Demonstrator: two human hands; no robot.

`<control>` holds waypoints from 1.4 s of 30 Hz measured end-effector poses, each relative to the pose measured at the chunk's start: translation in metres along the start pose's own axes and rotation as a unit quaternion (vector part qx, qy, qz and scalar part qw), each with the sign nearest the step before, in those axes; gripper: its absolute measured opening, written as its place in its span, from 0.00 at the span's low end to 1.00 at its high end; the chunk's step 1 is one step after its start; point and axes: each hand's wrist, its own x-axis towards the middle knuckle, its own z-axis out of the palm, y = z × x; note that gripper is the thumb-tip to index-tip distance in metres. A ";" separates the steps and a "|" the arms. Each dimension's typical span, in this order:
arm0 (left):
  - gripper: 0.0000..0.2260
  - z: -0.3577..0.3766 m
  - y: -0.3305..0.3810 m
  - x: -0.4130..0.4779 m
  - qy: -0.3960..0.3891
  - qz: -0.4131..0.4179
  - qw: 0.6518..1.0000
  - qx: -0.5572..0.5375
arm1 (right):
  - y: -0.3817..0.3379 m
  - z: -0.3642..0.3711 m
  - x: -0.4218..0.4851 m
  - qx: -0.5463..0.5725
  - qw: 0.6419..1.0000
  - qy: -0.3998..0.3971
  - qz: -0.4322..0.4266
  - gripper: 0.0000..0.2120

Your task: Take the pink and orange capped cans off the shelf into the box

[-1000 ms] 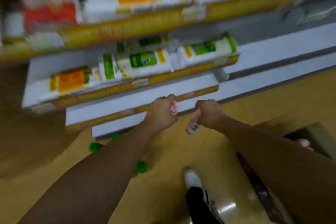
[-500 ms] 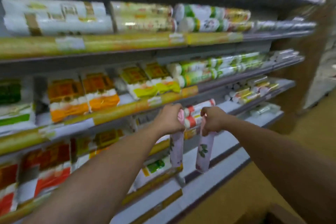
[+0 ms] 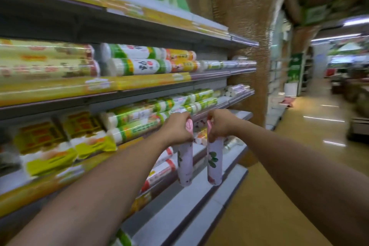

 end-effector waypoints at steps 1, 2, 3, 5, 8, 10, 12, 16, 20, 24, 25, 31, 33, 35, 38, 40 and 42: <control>0.15 0.007 0.007 0.012 -0.009 0.012 1.000 -0.006 | 0.012 -0.003 0.002 -0.004 1.000 0.005 0.013 0.30; 0.14 0.015 0.014 0.023 -0.015 0.023 1.000 -0.014 | 0.023 -0.006 0.004 -0.008 1.000 0.010 0.027 0.30; 0.14 0.022 0.020 0.034 -0.017 0.035 0.999 -0.023 | 0.034 -0.007 0.006 -0.013 0.999 0.014 0.042 0.30; 0.13 0.039 0.030 0.056 -0.027 0.056 0.997 -0.036 | 0.054 -0.008 0.009 -0.022 0.997 0.020 0.072 0.29; 0.15 0.067 0.041 0.089 -0.050 0.088 0.992 -0.071 | 0.083 -0.008 0.013 -0.033 0.991 0.013 0.125 0.27; 0.15 0.088 0.045 0.111 -0.070 0.114 0.987 -0.093 | 0.102 -0.006 0.020 -0.027 0.986 0.011 0.165 0.27; 0.15 0.109 0.048 0.132 -0.098 0.135 0.980 -0.111 | 0.119 -0.003 0.028 -0.030 0.978 0.011 0.206 0.27; 0.18 0.152 0.052 0.175 -0.139 0.172 0.966 -0.136 | 0.150 0.010 0.043 -0.054 0.958 -0.001 0.283 0.28; 0.23 0.189 0.060 0.203 -0.197 0.205 0.946 -0.154 | 0.178 0.023 0.052 -0.063 0.935 -0.011 0.348 0.27; 0.29 0.227 0.074 0.222 -0.237 0.224 0.934 -0.147 | 0.209 0.040 0.053 -0.052 0.922 -0.017 0.382 0.25; 0.29 0.236 0.079 0.223 -0.242 0.226 0.933 -0.143 | 0.217 0.044 0.052 -0.051 0.921 -0.022 0.386 0.25; 0.23 0.298 0.108 0.222 -0.304 0.234 0.914 -0.129 | 0.271 0.082 0.034 -0.059 0.917 -0.056 0.391 0.24; 0.24 0.325 0.118 0.219 -0.320 0.221 0.912 -0.126 | 0.294 0.100 0.024 -0.058 0.921 -0.064 0.379 0.24; 0.23 0.353 0.124 0.208 -0.342 0.203 0.910 -0.118 | 0.316 0.122 0.013 -0.045 0.922 -0.088 0.374 0.24; 0.19 0.406 0.128 0.187 -0.370 0.163 0.907 -0.116 | 0.352 0.167 -0.004 -0.015 0.921 -0.125 0.369 0.24; 0.18 0.448 0.127 0.169 -0.377 0.141 0.908 -0.115 | 0.374 0.205 -0.015 -0.003 0.921 -0.144 0.363 0.22; 0.19 0.493 0.123 0.148 -0.388 0.127 0.907 -0.099 | 0.394 0.248 -0.026 0.013 0.914 -0.161 0.371 0.19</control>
